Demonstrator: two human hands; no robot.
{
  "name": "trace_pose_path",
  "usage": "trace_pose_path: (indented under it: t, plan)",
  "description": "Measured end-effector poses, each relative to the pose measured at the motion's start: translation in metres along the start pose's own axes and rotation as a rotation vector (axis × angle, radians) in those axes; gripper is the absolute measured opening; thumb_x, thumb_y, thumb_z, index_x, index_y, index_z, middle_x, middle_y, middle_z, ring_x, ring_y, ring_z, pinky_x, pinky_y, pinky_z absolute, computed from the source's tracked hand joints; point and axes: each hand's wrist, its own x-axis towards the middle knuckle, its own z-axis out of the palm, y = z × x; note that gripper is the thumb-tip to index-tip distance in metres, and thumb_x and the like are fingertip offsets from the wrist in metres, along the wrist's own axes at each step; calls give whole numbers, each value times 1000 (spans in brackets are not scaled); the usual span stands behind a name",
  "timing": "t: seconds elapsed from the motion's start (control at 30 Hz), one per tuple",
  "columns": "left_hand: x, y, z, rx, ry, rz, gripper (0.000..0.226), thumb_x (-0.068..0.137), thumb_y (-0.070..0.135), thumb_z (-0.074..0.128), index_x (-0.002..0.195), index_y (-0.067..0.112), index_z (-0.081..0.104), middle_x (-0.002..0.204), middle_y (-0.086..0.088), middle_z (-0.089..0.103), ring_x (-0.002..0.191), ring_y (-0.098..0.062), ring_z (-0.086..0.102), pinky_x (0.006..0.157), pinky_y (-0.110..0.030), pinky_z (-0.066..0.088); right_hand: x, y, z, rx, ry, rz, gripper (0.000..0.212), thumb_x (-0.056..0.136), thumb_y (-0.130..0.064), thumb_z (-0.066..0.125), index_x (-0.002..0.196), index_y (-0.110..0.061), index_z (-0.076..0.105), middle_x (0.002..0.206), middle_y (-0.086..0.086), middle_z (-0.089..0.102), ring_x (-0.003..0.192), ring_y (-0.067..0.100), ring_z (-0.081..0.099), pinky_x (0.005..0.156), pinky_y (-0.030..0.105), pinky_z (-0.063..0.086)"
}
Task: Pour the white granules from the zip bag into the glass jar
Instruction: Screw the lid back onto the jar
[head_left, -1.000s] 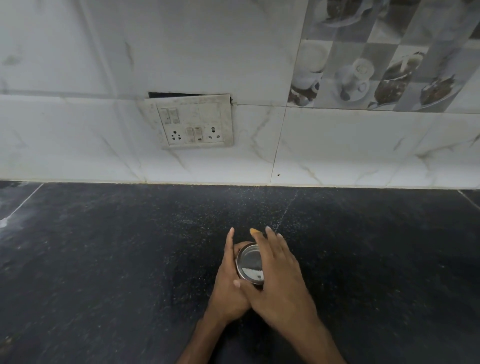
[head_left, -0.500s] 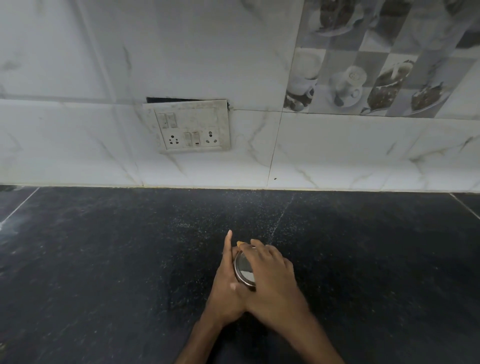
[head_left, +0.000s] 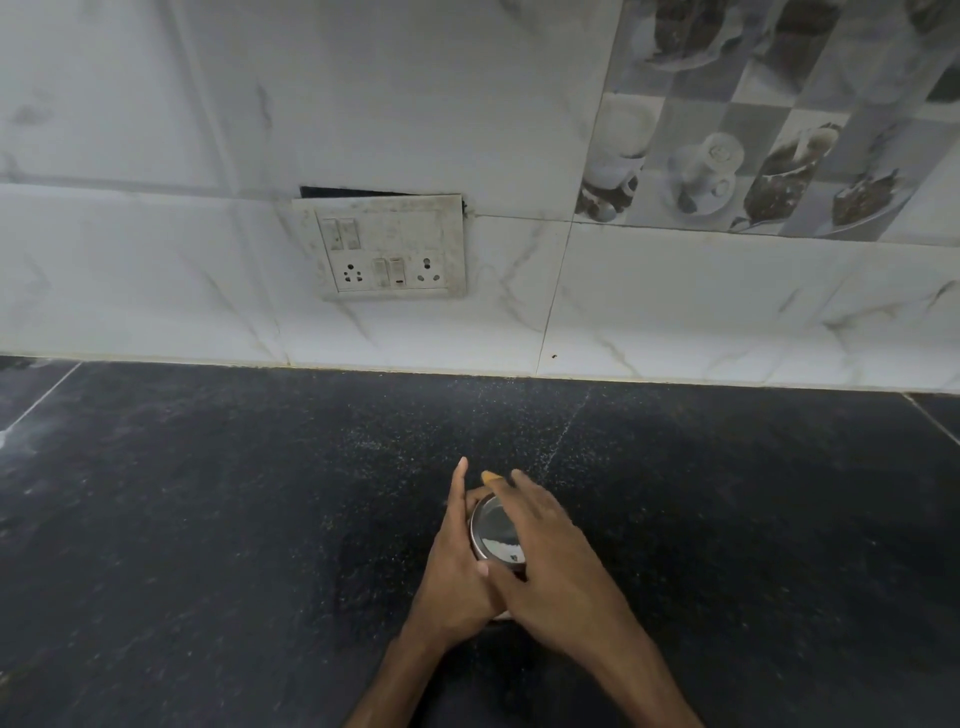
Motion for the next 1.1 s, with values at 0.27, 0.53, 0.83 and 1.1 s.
trace_pose_path:
  t: [0.27,0.53,0.83,1.1]
  plan:
    - [2,0,0,-35,28,-7,119,72,43,80,150,40,-9,130,36,53,123,5,57,103,-12,42,4,-15,12,-102,174,115,86,85,-71,52,153,-34,14,156,-4,26,143,18,28,116,36,26]
    - [4,-2,-1,-64,17,-9,132,65,31,90,155,25,-6,134,26,55,126,-5,58,105,-18,42,3,-13,0,-44,183,69,85,80,-48,72,150,-36,25,155,-15,35,139,11,37,112,26,31]
    - [4,-5,0,-27,42,0,133,61,25,93,156,28,0,131,19,59,125,-11,59,106,-22,44,2,1,-13,27,179,82,86,72,-42,80,144,-40,32,139,-21,51,125,4,50,102,22,40]
    - [4,-2,-1,-35,22,7,125,65,32,88,155,31,0,133,25,55,126,-4,57,105,-18,44,4,-9,-15,-42,55,-11,89,86,-40,70,154,-40,12,158,-17,31,144,6,29,114,26,28]
